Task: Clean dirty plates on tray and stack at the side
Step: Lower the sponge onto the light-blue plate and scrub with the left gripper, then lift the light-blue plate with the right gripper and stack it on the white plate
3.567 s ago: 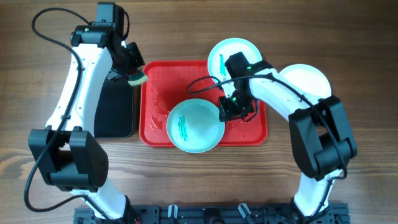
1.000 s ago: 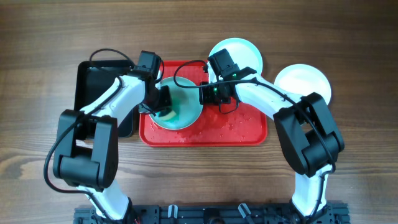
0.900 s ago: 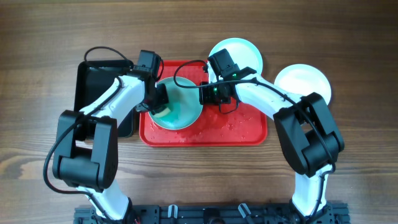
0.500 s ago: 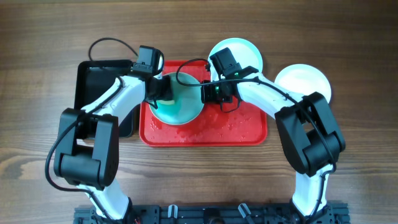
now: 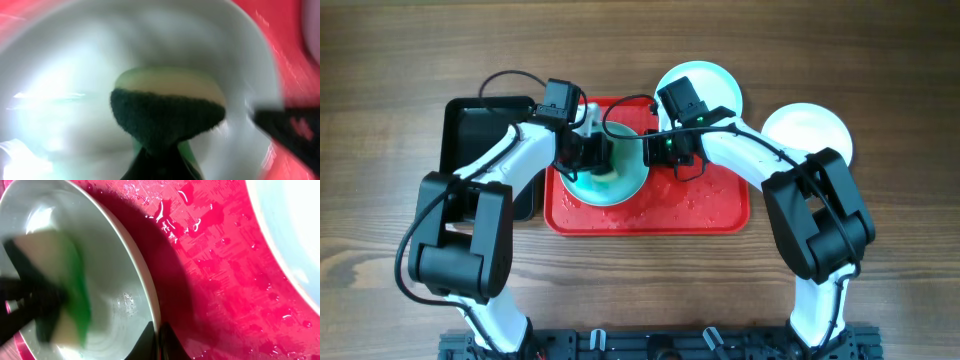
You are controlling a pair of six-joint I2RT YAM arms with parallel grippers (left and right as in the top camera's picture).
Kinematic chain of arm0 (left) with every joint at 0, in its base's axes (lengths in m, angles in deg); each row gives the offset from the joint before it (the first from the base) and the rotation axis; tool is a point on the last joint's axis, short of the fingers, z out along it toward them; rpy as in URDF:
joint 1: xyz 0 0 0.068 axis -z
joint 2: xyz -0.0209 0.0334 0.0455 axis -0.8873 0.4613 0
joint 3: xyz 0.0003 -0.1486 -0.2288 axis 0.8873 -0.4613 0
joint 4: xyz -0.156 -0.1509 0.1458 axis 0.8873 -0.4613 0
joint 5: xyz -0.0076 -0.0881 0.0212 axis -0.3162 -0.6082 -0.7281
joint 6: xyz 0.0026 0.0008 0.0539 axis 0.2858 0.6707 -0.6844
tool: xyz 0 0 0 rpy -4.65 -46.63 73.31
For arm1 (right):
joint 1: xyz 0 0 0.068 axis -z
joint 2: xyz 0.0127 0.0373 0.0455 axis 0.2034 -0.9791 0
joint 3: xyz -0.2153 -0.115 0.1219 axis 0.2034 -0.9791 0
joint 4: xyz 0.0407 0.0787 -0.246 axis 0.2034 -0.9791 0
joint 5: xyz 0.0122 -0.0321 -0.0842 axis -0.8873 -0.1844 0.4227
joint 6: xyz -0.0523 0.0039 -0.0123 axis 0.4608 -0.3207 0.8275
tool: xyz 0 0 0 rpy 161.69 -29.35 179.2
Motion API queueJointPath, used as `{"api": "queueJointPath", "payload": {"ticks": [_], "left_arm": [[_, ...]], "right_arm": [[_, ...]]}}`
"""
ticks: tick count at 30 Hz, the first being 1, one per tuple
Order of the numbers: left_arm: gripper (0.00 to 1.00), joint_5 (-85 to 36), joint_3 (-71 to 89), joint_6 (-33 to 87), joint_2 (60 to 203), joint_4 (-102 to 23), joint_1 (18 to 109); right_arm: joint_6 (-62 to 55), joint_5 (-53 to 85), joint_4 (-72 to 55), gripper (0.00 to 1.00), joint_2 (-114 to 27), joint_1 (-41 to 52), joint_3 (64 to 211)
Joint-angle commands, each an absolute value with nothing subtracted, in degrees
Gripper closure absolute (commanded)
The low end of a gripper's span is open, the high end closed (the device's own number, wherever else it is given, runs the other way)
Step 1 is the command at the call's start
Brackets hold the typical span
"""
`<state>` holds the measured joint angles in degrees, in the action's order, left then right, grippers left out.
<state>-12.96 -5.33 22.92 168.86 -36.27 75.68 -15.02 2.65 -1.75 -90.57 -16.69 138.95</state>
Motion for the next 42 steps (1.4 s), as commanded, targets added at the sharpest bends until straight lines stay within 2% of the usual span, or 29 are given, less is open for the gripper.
{"api": "queueJointPath", "payload": {"ticks": [1, 4, 9, 11, 16, 23, 28, 34, 37, 42], "left_arm": [[0.96, 7.8, -5.7, 42.2, 169.7, -33.7, 75.4], [0.96, 8.2, -5.7, 43.7, 169.7, -33.8, 75.4], [0.96, 7.9, -5.7, 55.7, 169.7, -46.7, 75.4], [0.96, 4.8, -5.7, 55.8, 169.7, -49.1, 75.4], [0.96, -5.8, -4.4, 43.5, 169.7, -48.2, 75.4], [0.96, -12.4, 7.7, 29.9, 169.7, -51.3, 75.2], [0.96, -9.3, 17.8, 28.6, 169.7, -57.2, 72.6], [0.96, -8.7, 19.4, 28.6, 169.7, -59.7, 68.2], [0.96, -8.7, 19.4, 28.6, 169.7, -60.2, 68.0], [0.96, -8.7, 19.3, 28.6, 169.7, -60.1, 68.0]], "right_arm": [[-14.1, 2.5, -2.0, 0.96, -92.1, -16.9, 139.5], [-13.9, 2.6, -2.1, 0.96, -92.1, -16.9, 139.5], [-13.7, 2.5, -2.1, 0.95, -92.1, -16.8, 139.5], [-13.6, 2.1, -2.1, 0.96, -92.1, -16.8, 139.5], [-13.7, 2.1, -2.2, 0.96, -92.1, -16.8, 139.5], [-14.2, 1.4, -3.3, 0.96, -92.1, -16.9, 139.5], [-14.0, 0.6, -3.4, 0.96, -92.1, -16.8, 139.5], [-11.7, 0.1, -5.1, 0.96, -88.8, -16.9, 139.5], [-10.3, 8.7, -8.6, 0.96, -84.1, -17.5, 139.5], [-7.8, 34.4, -14.4, 0.96, -76.1, -21.7, 139.5]]}}
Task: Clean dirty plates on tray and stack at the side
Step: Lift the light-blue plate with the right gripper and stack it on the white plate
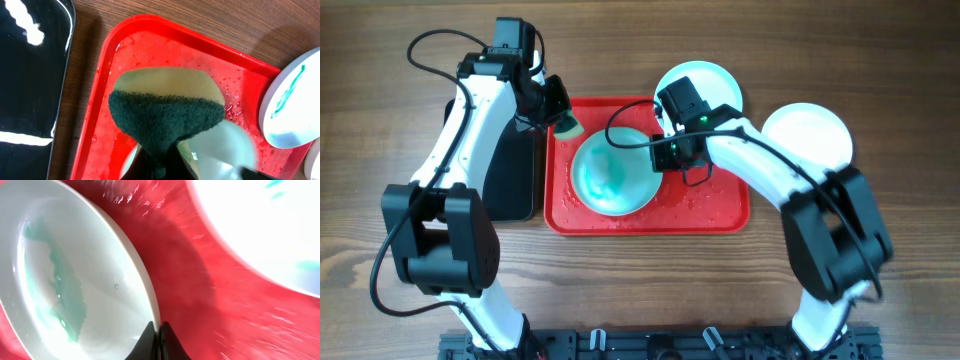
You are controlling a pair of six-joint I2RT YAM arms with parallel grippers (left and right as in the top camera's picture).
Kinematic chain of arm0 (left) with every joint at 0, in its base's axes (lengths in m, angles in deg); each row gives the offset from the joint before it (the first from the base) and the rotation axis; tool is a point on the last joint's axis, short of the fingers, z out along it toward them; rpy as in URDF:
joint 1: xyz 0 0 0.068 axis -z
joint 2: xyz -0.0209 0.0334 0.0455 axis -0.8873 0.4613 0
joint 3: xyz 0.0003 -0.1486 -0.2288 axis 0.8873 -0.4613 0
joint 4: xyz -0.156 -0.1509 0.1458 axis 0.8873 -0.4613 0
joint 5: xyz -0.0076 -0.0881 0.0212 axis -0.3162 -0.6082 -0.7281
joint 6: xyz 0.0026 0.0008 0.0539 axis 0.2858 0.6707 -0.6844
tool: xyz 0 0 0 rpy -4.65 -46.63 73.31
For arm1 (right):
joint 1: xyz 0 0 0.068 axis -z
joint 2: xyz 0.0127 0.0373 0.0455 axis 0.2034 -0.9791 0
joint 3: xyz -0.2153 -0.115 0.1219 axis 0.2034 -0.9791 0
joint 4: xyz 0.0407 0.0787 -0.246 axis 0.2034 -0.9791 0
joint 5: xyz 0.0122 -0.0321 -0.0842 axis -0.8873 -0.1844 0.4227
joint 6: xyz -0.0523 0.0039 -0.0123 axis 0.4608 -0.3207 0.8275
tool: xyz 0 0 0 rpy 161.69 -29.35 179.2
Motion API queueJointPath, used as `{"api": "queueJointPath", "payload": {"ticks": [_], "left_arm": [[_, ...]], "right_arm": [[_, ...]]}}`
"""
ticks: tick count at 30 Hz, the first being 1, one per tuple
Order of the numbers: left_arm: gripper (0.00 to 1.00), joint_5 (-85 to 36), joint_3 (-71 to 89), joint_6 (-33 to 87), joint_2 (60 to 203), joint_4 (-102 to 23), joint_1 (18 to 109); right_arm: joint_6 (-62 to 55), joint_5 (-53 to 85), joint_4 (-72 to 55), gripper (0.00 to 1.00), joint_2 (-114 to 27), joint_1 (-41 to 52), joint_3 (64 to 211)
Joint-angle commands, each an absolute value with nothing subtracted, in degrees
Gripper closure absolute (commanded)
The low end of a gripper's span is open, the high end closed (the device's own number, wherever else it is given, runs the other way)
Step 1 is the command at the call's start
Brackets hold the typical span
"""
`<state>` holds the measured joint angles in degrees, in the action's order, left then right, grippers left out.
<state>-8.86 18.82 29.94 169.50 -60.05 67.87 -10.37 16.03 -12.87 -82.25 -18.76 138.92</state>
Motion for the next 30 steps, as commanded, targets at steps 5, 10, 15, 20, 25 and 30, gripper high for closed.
{"api": "queueJointPath", "payload": {"ticks": [5, 10, 15, 20, 25, 30], "left_arm": [[0.96, -8.7, 19.3, 28.6, 169.7, -60.2, 68.0], [0.96, -8.7, 19.3, 28.6, 169.7, -60.2, 68.0], [0.96, -8.7, 19.3, 28.6, 169.7, -60.3, 68.0], [0.96, -8.7, 19.3, 28.6, 169.7, -60.3, 68.0], [0.96, -8.7, 19.3, 28.6, 169.7, -60.3, 68.0], [0.96, -8.7, 19.3, 28.6, 169.7, -60.3, 68.0]], "right_arm": [[-7.8, 61.4, -18.8, 0.96, -71.0, -28.9, 139.5], [-8.0, 86.9, -22.9, 0.96, -70.4, -35.9, 139.5], [-8.0, 99.3, -24.0, 0.96, -70.4, -41.6, 139.5], [-7.9, 104.1, -24.1, 0.96, -70.4, -45.8, 139.5], [-8.1, 103.1, -24.2, 0.96, -70.4, -47.0, 139.5], [-15.4, 90.1, -27.6, 0.96, -69.9, -46.2, 139.5]]}}
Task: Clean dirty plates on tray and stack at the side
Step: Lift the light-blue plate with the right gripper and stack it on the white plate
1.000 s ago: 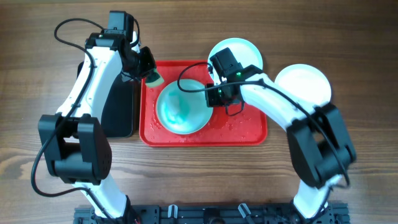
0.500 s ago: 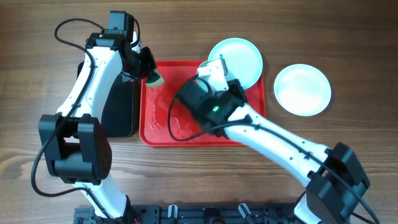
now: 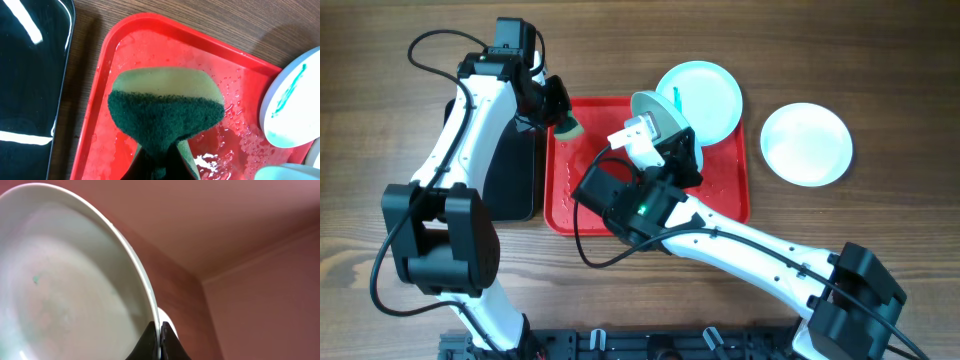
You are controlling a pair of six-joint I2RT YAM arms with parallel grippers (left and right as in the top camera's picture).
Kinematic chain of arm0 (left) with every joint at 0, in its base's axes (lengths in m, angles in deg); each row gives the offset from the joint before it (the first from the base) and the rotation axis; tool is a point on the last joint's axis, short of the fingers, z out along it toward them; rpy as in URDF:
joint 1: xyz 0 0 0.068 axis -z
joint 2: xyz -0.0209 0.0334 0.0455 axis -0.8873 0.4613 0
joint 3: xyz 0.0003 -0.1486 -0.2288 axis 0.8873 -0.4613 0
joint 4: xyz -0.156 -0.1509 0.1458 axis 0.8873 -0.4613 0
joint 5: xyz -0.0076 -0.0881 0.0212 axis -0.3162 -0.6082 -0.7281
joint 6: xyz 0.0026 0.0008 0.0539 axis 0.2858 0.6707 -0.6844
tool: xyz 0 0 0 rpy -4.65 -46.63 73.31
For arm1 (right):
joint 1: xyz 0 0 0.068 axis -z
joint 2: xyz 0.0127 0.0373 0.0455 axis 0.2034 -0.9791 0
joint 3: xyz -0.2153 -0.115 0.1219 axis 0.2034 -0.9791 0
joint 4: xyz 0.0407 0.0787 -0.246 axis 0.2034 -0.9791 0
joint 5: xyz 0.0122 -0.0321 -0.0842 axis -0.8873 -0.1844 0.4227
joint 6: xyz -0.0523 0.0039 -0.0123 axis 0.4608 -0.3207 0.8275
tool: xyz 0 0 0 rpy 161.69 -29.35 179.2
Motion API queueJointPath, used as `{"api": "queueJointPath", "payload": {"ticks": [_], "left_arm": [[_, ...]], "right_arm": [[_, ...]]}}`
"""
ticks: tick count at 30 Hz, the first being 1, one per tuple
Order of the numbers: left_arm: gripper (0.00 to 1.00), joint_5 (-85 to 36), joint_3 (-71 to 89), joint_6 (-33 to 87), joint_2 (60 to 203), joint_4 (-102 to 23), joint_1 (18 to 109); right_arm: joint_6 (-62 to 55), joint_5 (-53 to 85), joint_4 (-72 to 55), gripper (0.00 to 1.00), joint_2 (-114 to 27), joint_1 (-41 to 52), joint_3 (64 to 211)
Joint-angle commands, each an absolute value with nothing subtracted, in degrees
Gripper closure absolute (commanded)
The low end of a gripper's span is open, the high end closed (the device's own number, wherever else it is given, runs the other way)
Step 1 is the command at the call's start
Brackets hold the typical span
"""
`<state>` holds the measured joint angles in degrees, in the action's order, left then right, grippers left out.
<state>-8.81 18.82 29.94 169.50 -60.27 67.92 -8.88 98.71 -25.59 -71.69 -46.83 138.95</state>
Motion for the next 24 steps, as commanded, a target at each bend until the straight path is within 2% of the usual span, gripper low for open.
{"api": "queueJointPath", "payload": {"ticks": [1, 4, 8, 11, 14, 20, 24], "left_arm": [[0.96, -8.7, 19.3, 28.6, 169.7, -60.3, 68.0], [0.96, -8.7, 19.3, 28.6, 169.7, -60.3, 68.0], [0.96, -7.7, 19.3, 28.6, 169.7, -60.3, 68.0], [0.96, -7.2, 19.3, 28.6, 169.7, -60.3, 68.0], [0.96, -7.2, 19.3, 28.6, 169.7, -60.3, 68.0], [0.96, -7.2, 19.3, 28.6, 169.7, -60.3, 68.0], [0.96, -7.2, 19.3, 28.6, 169.7, -60.3, 68.0]], "right_arm": [[-16.8, 86.8, -28.3, 0.96, -69.4, -45.7, 139.5], [-20.3, 73.8, -29.9, 0.96, -65.6, -41.3, 139.5], [-17.5, 57.8, -28.7, 0.96, -58.3, -30.6, 139.5], [-14.5, 43.0, -28.5, 0.96, -53.5, -16.3, 139.5], [-14.5, 35.5, -29.5, 0.96, -52.7, -2.4, 139.5], [-15.2, 31.7, -29.6, 0.96, -56.3, 19.5, 139.4], [-15.0, 31.8, -29.5, 0.96, -62.4, 27.3, 139.4]]}}
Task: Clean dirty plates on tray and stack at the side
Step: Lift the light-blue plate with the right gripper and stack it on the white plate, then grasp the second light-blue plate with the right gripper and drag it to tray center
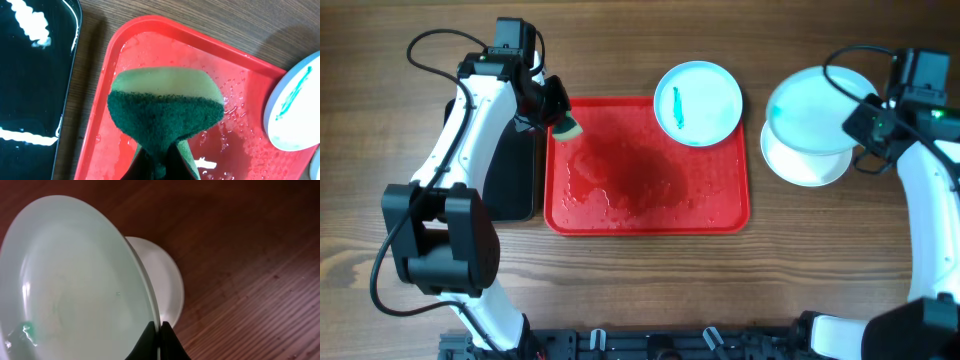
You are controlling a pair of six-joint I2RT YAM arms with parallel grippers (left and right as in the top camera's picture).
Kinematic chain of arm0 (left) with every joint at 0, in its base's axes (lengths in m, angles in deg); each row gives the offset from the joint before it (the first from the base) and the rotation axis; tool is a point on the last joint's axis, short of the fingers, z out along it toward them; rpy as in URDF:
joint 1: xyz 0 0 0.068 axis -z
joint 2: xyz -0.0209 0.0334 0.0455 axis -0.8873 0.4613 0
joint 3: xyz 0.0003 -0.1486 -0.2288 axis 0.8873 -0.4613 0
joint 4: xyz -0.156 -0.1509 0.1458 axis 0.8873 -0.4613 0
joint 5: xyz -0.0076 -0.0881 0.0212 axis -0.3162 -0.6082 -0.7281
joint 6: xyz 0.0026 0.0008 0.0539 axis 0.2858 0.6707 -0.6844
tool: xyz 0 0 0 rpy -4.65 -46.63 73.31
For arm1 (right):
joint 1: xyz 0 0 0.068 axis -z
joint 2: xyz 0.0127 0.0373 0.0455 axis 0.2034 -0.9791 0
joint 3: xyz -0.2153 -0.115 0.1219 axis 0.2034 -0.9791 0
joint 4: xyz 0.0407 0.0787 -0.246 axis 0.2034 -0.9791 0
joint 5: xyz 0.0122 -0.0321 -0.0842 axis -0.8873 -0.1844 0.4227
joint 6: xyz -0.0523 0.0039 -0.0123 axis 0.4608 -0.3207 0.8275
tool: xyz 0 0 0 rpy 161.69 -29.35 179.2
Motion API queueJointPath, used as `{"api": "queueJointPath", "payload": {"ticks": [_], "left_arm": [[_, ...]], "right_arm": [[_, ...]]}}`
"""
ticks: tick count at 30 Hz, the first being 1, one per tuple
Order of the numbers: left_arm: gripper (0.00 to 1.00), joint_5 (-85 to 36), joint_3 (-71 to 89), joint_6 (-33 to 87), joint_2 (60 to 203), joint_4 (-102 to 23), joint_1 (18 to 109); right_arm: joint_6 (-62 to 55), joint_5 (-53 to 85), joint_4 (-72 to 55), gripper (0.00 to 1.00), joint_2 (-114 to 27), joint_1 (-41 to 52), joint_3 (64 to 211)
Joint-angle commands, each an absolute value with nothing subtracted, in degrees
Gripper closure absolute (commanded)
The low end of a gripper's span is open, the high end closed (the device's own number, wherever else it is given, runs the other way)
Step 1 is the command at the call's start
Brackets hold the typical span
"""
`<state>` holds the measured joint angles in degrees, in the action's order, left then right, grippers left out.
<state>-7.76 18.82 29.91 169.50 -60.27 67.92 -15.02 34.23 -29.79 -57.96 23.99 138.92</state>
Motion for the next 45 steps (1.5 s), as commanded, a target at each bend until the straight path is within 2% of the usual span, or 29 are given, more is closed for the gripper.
{"api": "queueJointPath", "payload": {"ticks": [1, 9, 10, 12, 13, 20, 24, 31, 41, 45], "left_arm": [[0.96, -7.2, 19.3, 28.6, 169.7, -60.3, 68.0], [0.96, -7.2, 19.3, 28.6, 169.7, -60.3, 68.0], [0.96, -7.2, 19.3, 28.6, 169.7, -60.3, 68.0], [0.96, -7.2, 19.3, 28.6, 169.7, -60.3, 68.0], [0.96, -7.2, 19.3, 28.6, 169.7, -60.3, 68.0], [0.96, -7.2, 19.3, 28.6, 169.7, -60.3, 68.0], [0.96, -7.2, 19.3, 28.6, 169.7, -60.3, 68.0], [0.96, -5.9, 19.3, 28.6, 169.7, -60.3, 68.0], [0.96, -5.9, 19.3, 28.6, 169.7, -60.3, 68.0], [0.96, -5.9, 19.3, 28.6, 169.7, -60.3, 68.0]], "right_arm": [[-15.0, 31.8, -29.4, 0.96, -63.7, 27.8, 139.4], [-15.2, 33.0, -27.3, 0.96, -77.1, 28.2, 139.4], [-15.0, 32.6, -27.1, 0.91, -78.4, 28.2, 139.4], [-12.6, 30.5, -27.2, 0.65, -79.2, 28.2, 139.4], [-11.8, 29.3, -27.2, 0.59, -79.1, 28.2, 139.5], [-6.0, 17.3, -29.4, 0.53, -72.0, 24.7, 142.9], [-6.2, 10.1, -23.1, 0.53, -69.9, 16.8, 142.9], [-17.0, 13.9, -16.2, 0.63, -77.9, 4.2, 141.1], [-18.2, 17.3, -15.2, 0.71, -87.8, 1.4, 141.0], [-17.9, 17.3, -14.5, 0.78, -89.8, 1.0, 141.0]]}}
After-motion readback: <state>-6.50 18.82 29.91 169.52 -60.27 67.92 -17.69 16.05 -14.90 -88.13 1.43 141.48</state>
